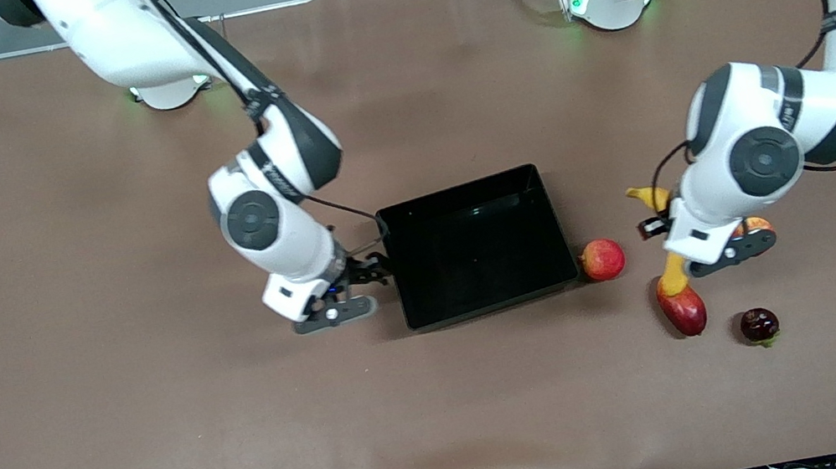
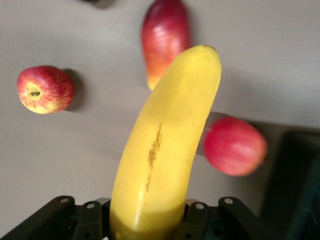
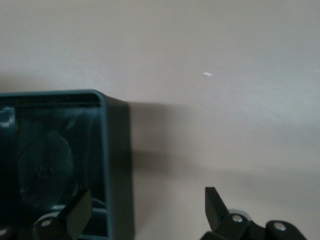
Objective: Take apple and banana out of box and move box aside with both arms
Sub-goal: 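Lift the banana with the left gripper while the right gripper reaches the box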
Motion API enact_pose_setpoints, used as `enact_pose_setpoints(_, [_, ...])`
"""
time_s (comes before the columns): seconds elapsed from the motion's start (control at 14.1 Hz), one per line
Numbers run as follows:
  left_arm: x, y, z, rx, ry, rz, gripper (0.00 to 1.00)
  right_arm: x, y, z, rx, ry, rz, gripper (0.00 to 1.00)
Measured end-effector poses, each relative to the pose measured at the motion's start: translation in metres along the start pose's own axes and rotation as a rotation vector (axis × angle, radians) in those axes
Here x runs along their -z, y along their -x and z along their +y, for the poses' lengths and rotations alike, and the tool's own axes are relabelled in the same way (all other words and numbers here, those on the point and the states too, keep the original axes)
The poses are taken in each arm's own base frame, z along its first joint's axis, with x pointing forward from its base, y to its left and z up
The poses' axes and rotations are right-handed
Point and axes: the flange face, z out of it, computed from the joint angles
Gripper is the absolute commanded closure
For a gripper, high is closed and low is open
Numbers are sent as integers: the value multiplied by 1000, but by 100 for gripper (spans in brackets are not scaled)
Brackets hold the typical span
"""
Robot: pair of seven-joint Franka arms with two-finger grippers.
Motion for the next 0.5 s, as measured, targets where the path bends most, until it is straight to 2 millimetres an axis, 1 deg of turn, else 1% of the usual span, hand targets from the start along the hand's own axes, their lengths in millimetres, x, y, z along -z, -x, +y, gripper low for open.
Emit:
enact_pose_setpoints(0.07, [-21, 0, -12, 12, 14, 1, 100, -14, 3, -12, 9, -7, 18, 0])
enact_pose_setpoints(0.14, [-42, 4, -18, 16, 30, 5, 100, -27, 8, -23, 6, -11, 25, 0])
enact_pose_setpoints(0.21, [-62, 10, -21, 14, 43, 10, 100, -39, 14, -32, -10, -11, 23, 6])
enact_pose_setpoints(0.28, [-77, 16, -22, 5, 49, 17, 100, -47, 19, -38, -23, -8, 18, 36])
enact_pose_setpoints(0.35, [-88, 21, -24, -3, 51, 25, 100, -52, 22, -41, -30, -4, 14, 59])
enact_pose_setpoints(0.42, [-93, 21, -29, 1, 53, 27, 100, -54, 22, -39, -35, 2, 11, 82])
enact_pose_setpoints(0.5, [-95, 18, -37, 15, 56, 29, 100, -56, 21, -35, -40, 9, 8, 100])
